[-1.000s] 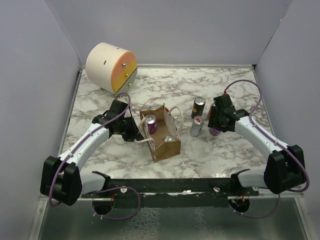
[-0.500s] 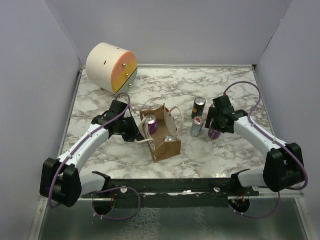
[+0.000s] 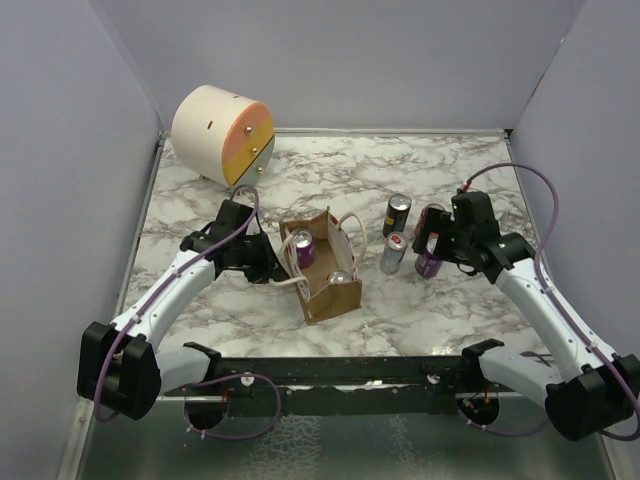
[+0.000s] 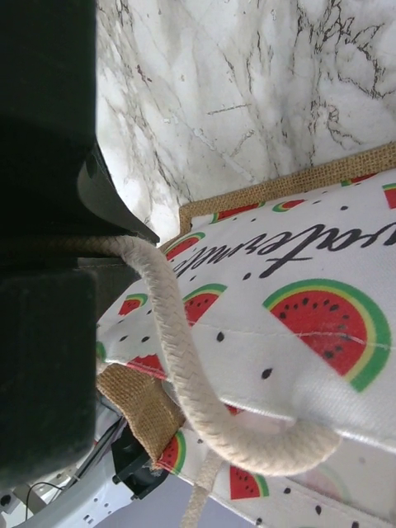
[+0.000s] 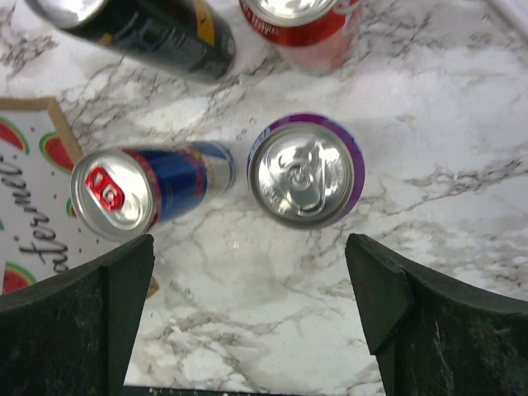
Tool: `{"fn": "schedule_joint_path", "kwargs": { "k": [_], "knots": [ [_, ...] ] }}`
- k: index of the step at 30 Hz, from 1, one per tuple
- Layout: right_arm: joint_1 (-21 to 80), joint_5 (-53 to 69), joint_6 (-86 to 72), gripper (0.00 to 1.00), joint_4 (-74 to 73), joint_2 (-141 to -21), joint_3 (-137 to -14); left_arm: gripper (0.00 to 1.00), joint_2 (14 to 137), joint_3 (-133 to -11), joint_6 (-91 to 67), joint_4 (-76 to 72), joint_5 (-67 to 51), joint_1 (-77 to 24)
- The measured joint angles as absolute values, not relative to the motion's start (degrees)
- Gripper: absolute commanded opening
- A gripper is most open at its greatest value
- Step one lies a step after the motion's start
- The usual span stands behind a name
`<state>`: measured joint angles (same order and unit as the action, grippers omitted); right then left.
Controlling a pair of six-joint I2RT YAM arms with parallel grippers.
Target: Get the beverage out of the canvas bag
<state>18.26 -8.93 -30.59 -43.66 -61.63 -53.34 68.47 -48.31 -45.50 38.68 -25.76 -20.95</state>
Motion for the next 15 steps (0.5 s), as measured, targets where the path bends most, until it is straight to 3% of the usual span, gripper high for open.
{"fn": "schedule_joint_path", "kwargs": {
  "k": [8,15],
  "knots": [
    [18.26,2.15,-30.65,1.0,-48.4,-56.62,-54.59,0.0,64.12,-48.18,-45.52,39.4,-25.89,-20.95],
    [18.28,15.66,-31.42,1.0,-47.33,-61.32,-67.92,0.0,63.26,-47.27,-45.43,40.01,-26.02,-20.95]
  ]
}}
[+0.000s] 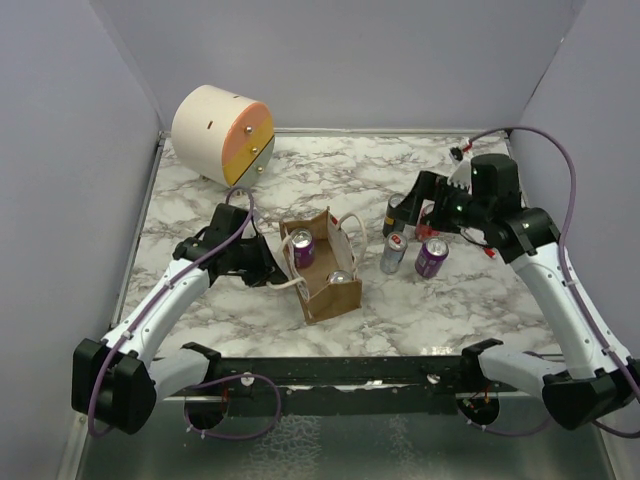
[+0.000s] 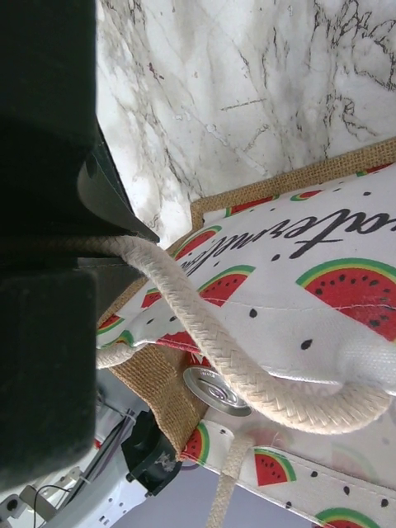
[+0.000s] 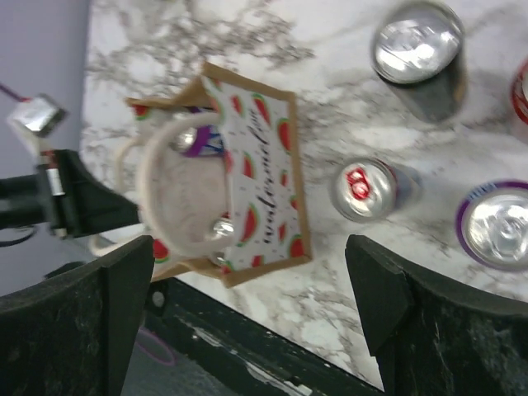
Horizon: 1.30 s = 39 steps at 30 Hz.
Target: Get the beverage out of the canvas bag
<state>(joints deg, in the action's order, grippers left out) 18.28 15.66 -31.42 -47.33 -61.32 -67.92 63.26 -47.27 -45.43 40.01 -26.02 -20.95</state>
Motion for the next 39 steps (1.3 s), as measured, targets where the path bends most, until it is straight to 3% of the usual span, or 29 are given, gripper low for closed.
{"fn": "schedule_joint_path", "kwargs": {
  "k": [5,11,18,25,33,39],
  "knots": [
    [20.78,20.73,-31.03,1.0,-45.25,-67.4,-80.66,0.0,63.29,-46.98,-45.19,40.03,-26.13,-20.95],
    [34.24,19.44,-26.59,0.99,-45.23,-75.99,-92.29,0.0,64.51,-47.03,-43.57,41.3,-25.91,-20.95],
    [48.4,6.68,-21.87,0.85,-50.3,-90.11,-99.44,0.0,65.41,-47.9,-42.5,43.53,-24.36,-20.95],
    [53.45,-4.29,-18.87,0.62,-56.6,-98.61,-100.82,0.0,65.54,-48.29,-44.07,43.83,-23.86,-20.95],
    [54.81,-8.47,-15.35,0.63,-59.11,-103.09,-95.96,0.0,67.29,-48.31,-45.08,44.29,-22.9,-20.95],
    [54.68,-8.34,-12.93,0.72,-58.94,-105.56,-94.54,0.0,67.31,-48.31,-46.39,44.51,-22.39,-20.95]
  ]
}}
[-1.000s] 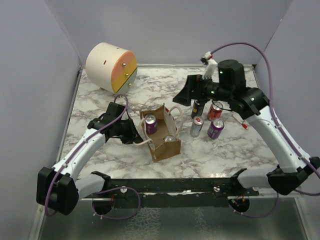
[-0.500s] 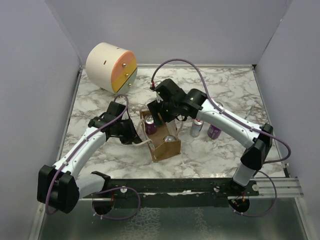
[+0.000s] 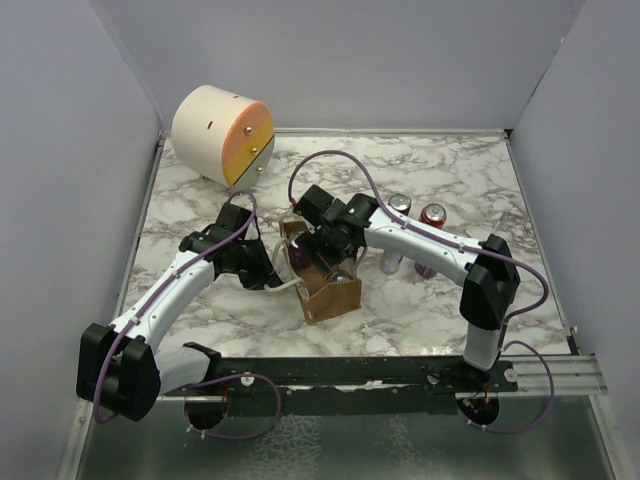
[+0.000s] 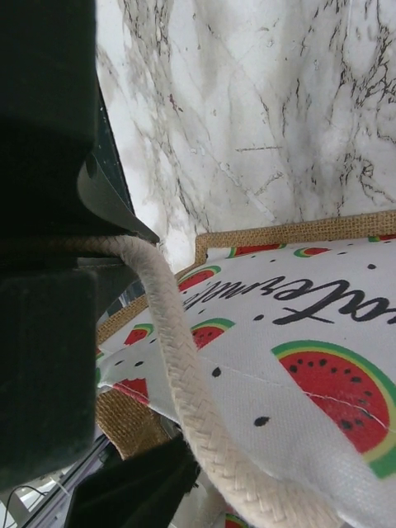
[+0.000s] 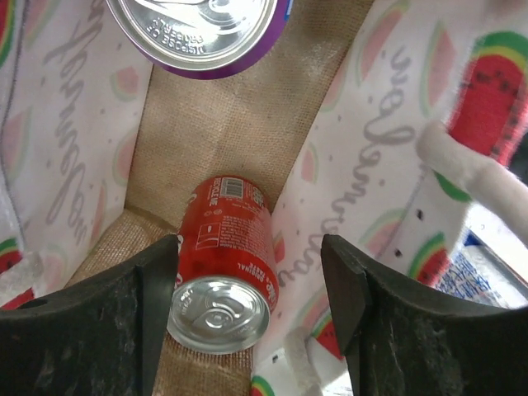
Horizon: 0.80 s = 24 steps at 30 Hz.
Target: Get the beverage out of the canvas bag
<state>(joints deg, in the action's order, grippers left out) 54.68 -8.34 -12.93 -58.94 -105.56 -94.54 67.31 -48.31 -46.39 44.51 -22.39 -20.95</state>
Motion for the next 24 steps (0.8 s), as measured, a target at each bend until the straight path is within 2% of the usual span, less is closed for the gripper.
{"fn": "schedule_joint_path", "kwargs": {
  "k": [11,19,24],
  "knots": [
    [54.7,-5.1,-12.58,0.88,-58.3,-107.46,-90.98,0.0,67.66,-48.31,-47.88,43.79,-22.15,-20.95],
    [54.7,-2.48,-12.88,0.89,-57.04,-107.24,-86.26,0.0,68.25,-48.31,-48.25,42.94,-22.15,-20.95],
    [54.7,-1.41,-13.3,0.82,-56.9,-107.24,-84.75,0.0,68.69,-48.31,-48.16,42.92,-22.15,-20.95]
  ]
}}
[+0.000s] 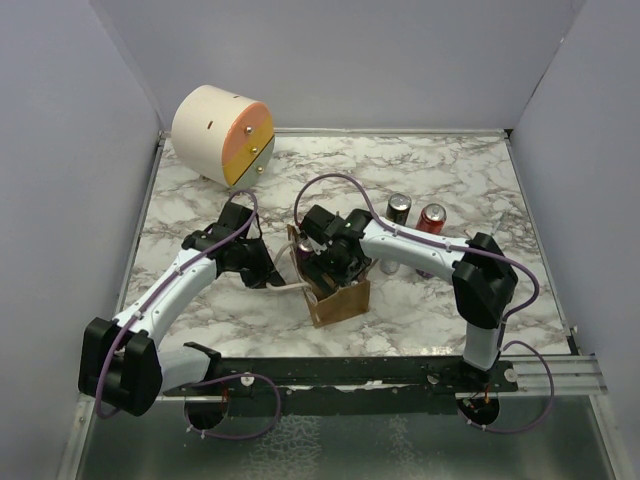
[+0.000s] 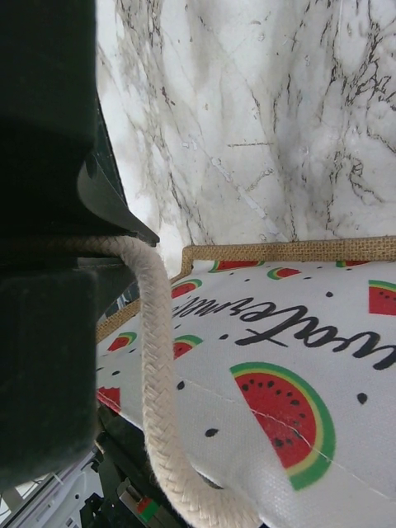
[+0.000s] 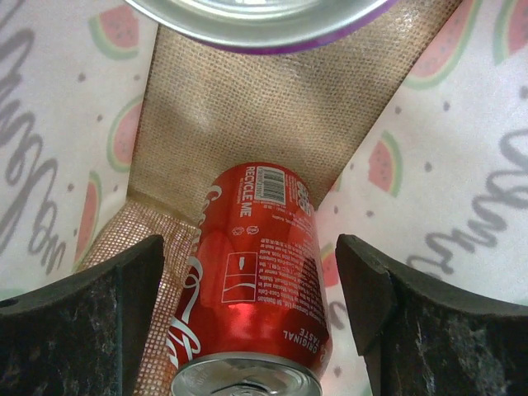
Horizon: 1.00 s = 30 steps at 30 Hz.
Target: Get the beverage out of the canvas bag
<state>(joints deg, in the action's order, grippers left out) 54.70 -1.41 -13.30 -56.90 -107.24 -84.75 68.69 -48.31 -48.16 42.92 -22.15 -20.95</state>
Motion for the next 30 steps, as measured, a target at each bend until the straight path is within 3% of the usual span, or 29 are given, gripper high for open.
{"fn": "schedule_joint_path", "kwargs": {
  "k": [4,11,24,27,30],
  "knots": [
    [54.7,-1.32,-13.63,0.71,-56.95,-107.24,-84.64,0.0,68.88,-48.31,-48.12,42.85,-22.17,-20.95],
    [54.85,-1.34,-13.65,0.81,-60.45,-107.48,-87.55,0.0,69.93,-48.31,-47.62,42.33,-22.17,-20.95],
    [55.44,-1.3,-14.39,0.86,-63.35,-107.46,-86.89,0.0,71.66,-48.38,-45.89,41.6,-22.24,-20.95],
    [55.48,-1.19,-14.85,0.83,-62.76,-107.46,-84.62,0.0,72.31,-48.97,-45.43,41.69,-22.26,-20.95],
    [55.57,-1.19,-15.25,0.71,-62.81,-107.46,-83.2,0.0,72.93,-49.95,-44.95,41.76,-22.26,-20.95]
  ]
}}
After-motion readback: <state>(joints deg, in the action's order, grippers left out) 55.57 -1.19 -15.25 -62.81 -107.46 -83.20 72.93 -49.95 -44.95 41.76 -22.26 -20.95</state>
